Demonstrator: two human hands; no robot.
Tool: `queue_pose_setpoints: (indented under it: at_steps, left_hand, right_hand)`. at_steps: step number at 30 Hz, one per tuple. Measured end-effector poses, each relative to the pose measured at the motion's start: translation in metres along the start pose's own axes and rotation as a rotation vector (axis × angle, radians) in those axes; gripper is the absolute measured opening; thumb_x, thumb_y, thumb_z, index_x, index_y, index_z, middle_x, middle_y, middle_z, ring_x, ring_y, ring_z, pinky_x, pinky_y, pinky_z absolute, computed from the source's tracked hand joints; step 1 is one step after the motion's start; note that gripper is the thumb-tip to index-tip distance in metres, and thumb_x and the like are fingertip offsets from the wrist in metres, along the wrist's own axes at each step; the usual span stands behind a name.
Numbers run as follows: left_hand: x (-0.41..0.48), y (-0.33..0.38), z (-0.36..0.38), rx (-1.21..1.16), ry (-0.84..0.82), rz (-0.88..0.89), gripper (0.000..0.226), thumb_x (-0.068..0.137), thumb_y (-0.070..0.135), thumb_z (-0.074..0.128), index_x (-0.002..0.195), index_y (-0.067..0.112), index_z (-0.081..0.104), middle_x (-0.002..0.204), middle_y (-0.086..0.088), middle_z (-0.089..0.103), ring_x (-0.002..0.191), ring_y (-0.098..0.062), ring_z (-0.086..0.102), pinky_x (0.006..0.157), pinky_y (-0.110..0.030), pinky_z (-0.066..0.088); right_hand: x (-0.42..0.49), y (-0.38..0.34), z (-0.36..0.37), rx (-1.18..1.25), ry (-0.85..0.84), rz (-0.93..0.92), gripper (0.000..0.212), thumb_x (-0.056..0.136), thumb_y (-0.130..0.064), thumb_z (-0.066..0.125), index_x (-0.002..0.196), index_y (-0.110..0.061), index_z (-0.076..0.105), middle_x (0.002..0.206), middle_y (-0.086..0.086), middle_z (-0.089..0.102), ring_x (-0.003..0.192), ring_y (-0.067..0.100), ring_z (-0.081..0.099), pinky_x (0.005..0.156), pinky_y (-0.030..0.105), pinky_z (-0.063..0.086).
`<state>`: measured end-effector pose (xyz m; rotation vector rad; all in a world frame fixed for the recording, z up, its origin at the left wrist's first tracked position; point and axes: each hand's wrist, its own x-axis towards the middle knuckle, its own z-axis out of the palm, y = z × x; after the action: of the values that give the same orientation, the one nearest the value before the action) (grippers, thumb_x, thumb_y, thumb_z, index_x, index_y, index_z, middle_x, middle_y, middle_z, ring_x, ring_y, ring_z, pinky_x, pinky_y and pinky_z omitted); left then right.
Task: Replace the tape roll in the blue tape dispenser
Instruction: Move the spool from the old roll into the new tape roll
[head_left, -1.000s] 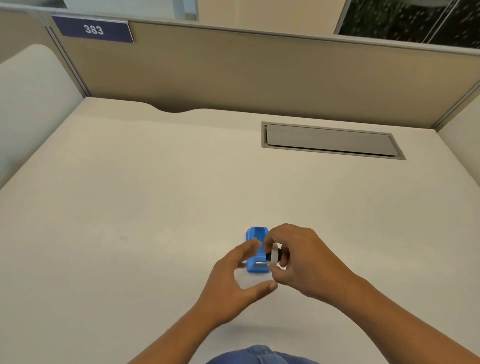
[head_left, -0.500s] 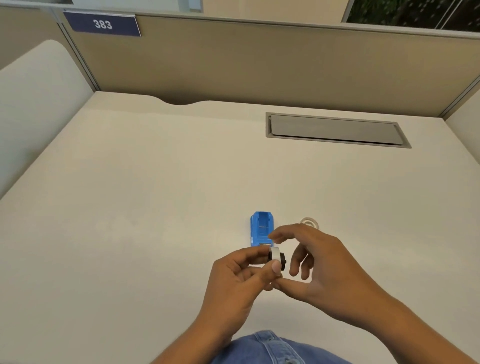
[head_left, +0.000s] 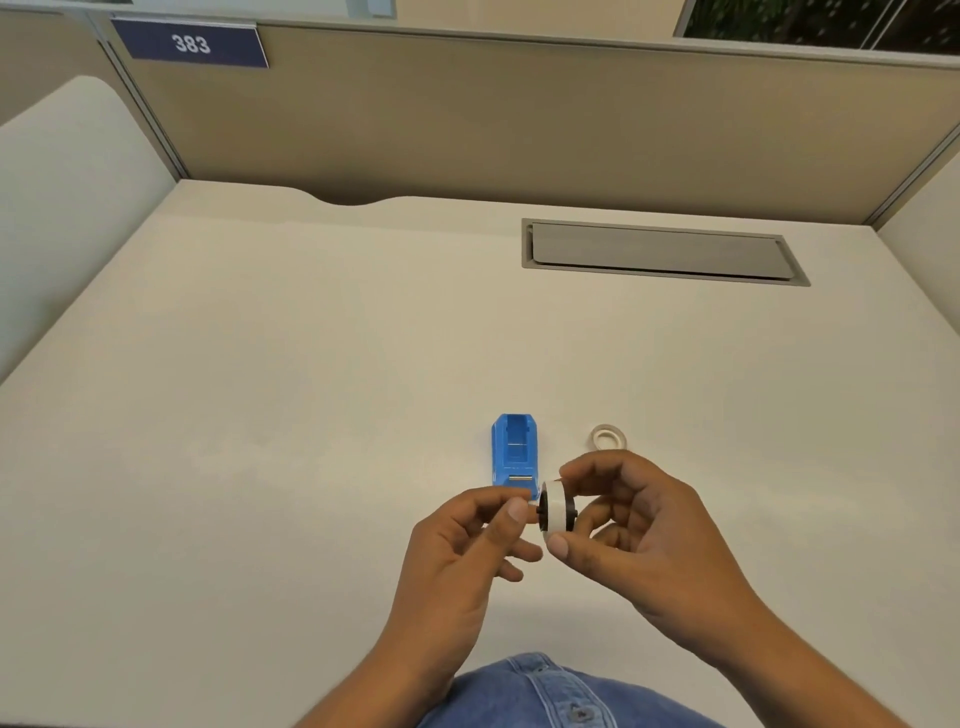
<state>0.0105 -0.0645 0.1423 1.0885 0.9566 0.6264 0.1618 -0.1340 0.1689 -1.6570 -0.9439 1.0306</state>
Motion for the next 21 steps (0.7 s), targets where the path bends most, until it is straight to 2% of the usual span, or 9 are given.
queue_pose_setpoints:
  at_steps: [2,5,9,14,18,21]
  left_hand:
    - [-0.001,0.001,0.0,0.019,-0.011,0.021,0.028,0.072,0.038,0.066,0.093,0.022,0.074,0.084,-0.002,0.077,0.069,-0.015,0.07,0.062,-0.025,0.056]
    - [-0.002,0.003,0.001,0.046,-0.023,0.041,0.026,0.069,0.037,0.069,0.092,0.025,0.074,0.08,0.0,0.077,0.065,-0.009,0.068,0.062,-0.021,0.055]
    - [0.0,0.006,0.001,0.076,-0.024,0.064,0.029,0.068,0.041,0.07,0.093,0.027,0.076,0.085,0.001,0.078,0.072,-0.014,0.069,0.064,-0.022,0.056]
    - [0.003,0.009,0.0,0.079,-0.017,0.051,0.028,0.067,0.043,0.068,0.09,0.03,0.076,0.084,0.006,0.078,0.069,-0.008,0.068,0.062,-0.019,0.055]
    - [0.005,0.013,0.001,0.064,-0.034,0.043,0.025,0.065,0.043,0.07,0.087,0.033,0.078,0.083,0.004,0.078,0.069,-0.008,0.067,0.064,-0.017,0.054]
    - [0.006,0.014,0.002,0.051,-0.038,0.034,0.024,0.066,0.038,0.072,0.088,0.031,0.078,0.082,-0.001,0.078,0.07,-0.01,0.067,0.064,-0.016,0.053]
  right_hand:
    - [0.0,0.0,-0.001,0.004,0.006,-0.003,0.039,0.064,-0.015,0.088,0.093,-0.025,0.064,0.095,-0.002,0.072,0.067,0.018,0.065,0.062,0.03,0.055]
    - [-0.001,-0.001,-0.001,-0.012,0.023,-0.006,0.037,0.06,-0.025,0.088,0.089,-0.025,0.065,0.09,-0.006,0.073,0.067,0.015,0.066,0.061,0.028,0.056]
    - [-0.001,-0.004,-0.001,-0.031,0.043,-0.026,0.037,0.055,-0.036,0.084,0.087,-0.027,0.066,0.085,-0.01,0.072,0.066,0.013,0.066,0.062,0.027,0.057]
    - [0.0,-0.003,-0.002,-0.034,0.059,-0.042,0.031,0.061,-0.029,0.085,0.088,-0.03,0.069,0.083,-0.009,0.072,0.065,0.013,0.064,0.062,0.027,0.055]
    - [0.001,-0.004,-0.001,-0.056,0.066,-0.042,0.034,0.057,-0.039,0.082,0.089,-0.032,0.07,0.076,-0.008,0.071,0.065,0.012,0.063,0.061,0.026,0.055]
    - [0.003,-0.003,-0.002,-0.071,0.07,-0.042,0.031,0.062,-0.031,0.085,0.088,-0.033,0.07,0.077,-0.008,0.071,0.066,0.013,0.064,0.061,0.027,0.056]
